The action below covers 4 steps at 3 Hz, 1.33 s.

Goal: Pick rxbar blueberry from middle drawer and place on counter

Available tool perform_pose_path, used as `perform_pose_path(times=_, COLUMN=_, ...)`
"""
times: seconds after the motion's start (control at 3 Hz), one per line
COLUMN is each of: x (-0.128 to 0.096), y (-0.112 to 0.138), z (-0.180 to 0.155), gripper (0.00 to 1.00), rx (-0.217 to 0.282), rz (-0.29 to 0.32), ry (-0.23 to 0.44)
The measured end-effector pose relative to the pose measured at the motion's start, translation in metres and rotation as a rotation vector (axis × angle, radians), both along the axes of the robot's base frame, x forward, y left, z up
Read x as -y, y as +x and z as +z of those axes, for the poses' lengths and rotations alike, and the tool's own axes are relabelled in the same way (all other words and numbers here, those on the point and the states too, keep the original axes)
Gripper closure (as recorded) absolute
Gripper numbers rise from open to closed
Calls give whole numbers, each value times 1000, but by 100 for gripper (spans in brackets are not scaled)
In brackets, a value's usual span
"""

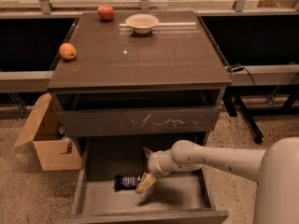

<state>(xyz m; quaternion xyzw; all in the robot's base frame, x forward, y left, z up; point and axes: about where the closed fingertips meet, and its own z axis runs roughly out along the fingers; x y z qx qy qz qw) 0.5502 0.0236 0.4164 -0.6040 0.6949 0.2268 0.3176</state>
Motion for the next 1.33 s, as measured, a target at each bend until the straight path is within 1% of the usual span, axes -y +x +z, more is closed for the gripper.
perform_pose_path(times=0.33, x=-23, y=0, z=-22, gripper=0, rx=13, rz=75, ry=5)
perform_pose_path(times=0.67, x=-38, y=-2, z=-41, gripper=0, rx=12, rz=110, ry=33)
perform_pose_path(times=1.0, x=-49, y=-5, z=-57, gripper=0, rx=6, rz=131, ry=51)
perform_pose_path(times=1.33, x=-58, y=-8, z=-73, gripper=18, rx=-8, rz=153, ry=62)
